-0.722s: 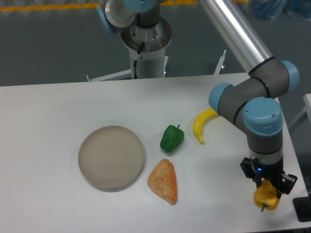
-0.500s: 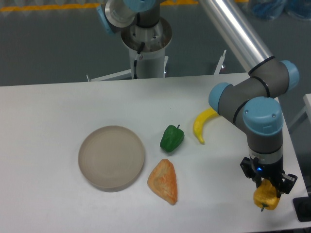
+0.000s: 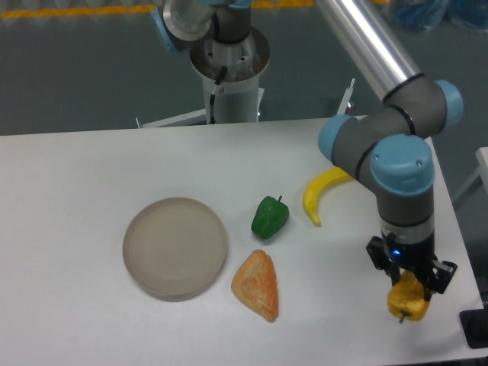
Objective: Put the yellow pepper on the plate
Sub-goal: 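Carry the held yellow pepper across the table over the beige plate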
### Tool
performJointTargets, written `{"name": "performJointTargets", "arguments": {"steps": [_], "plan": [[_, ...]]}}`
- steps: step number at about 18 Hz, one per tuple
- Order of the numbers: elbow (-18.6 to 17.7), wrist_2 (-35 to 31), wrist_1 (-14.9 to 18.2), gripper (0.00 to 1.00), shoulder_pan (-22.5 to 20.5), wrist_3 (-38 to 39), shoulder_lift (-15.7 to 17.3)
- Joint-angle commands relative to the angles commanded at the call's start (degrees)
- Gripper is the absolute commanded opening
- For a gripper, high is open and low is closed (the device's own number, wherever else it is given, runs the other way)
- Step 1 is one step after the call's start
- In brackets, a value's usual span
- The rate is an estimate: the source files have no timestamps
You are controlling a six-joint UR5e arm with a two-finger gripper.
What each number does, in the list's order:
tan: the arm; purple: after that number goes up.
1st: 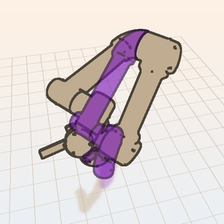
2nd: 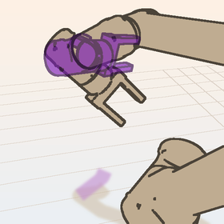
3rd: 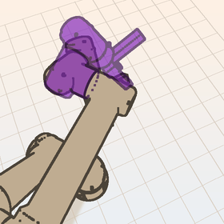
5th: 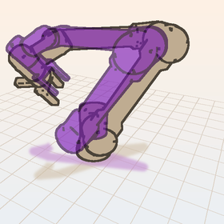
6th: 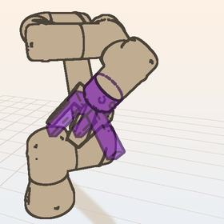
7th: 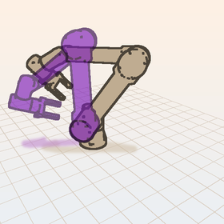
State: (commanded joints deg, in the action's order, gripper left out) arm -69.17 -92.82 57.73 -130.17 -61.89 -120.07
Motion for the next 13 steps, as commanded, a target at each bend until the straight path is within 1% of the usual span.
{"name": "performJointTargets", "arguments": {"steps": [2,3,6,9,10,11,12,13], "plan": [[-1.4,1.5,2.2,0.37,1.0,4.0,2.2],[-2.5,3.1,2.6,0.37,1.6,6.8,3.3],[-6.8,7.9,2.7,0.38,2.7,15.5,6.5],[-11.7,9.2,2.6,0.39,4.7,21.8,9.5],[-13.7,9.8,2.6,0.39,6.0,24.6,11.3],[-15.5,10.0,2.5,0.39,6.8,25.7,12.2],[-17.6,10.2,2.2,0.39,8.5,26.0,13.6],[-18.7,10.1,2.1,0.39,9.6,26.2,14.0]]}}
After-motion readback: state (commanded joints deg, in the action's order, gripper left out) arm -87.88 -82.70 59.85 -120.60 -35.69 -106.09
